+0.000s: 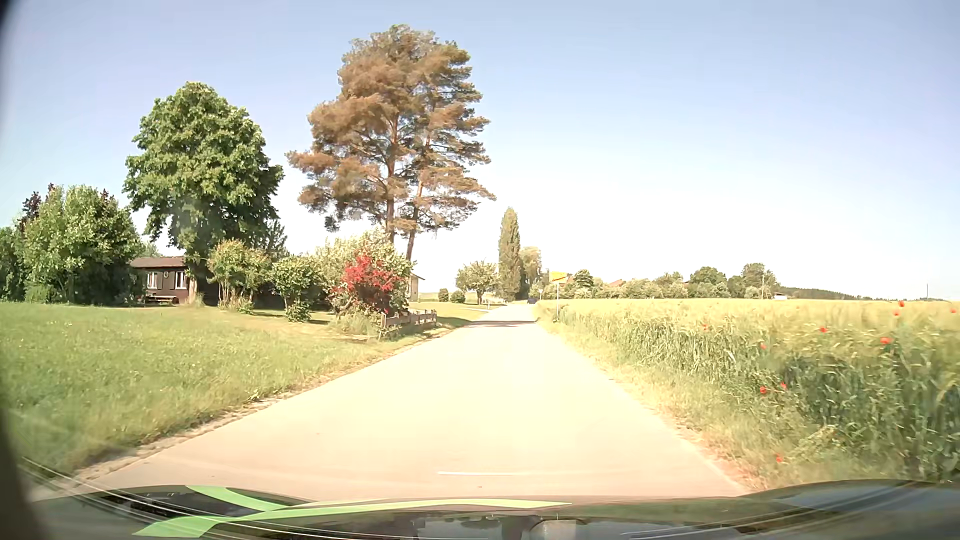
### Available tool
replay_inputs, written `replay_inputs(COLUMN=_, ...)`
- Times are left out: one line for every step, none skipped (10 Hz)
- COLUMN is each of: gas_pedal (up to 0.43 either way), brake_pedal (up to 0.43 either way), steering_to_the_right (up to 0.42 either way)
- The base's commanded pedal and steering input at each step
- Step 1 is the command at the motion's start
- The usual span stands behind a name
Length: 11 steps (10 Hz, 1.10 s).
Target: Follow the waypoints while adhering to traffic rules and regulations
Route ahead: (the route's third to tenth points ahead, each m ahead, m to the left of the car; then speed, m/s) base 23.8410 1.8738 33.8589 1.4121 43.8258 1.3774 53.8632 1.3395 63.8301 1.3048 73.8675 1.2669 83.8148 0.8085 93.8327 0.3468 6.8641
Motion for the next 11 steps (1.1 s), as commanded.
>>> replay_inputs(gas_pedal=0.13, brake_pedal=0.0, steering_to_the_right=0.002)
replay_inputs(gas_pedal=0.15, brake_pedal=0.0, steering_to_the_right=0.002)
replay_inputs(gas_pedal=0.157, brake_pedal=0.0, steering_to_the_right=0.001)
replay_inputs(gas_pedal=0.189, brake_pedal=0.0, steering_to_the_right=0.001)
replay_inputs(gas_pedal=0.189, brake_pedal=0.0, steering_to_the_right=0.002)
replay_inputs(gas_pedal=0.189, brake_pedal=0.0, steering_to_the_right=0.002)
replay_inputs(gas_pedal=0.189, brake_pedal=0.0, steering_to_the_right=0.002)
replay_inputs(gas_pedal=0.189, brake_pedal=0.0, steering_to_the_right=0.001)
replay_inputs(gas_pedal=0.189, brake_pedal=0.0, steering_to_the_right=0.001)
replay_inputs(gas_pedal=0.189, brake_pedal=0.0, steering_to_the_right=0.001)
replay_inputs(gas_pedal=0.189, brake_pedal=0.0, steering_to_the_right=0.0)
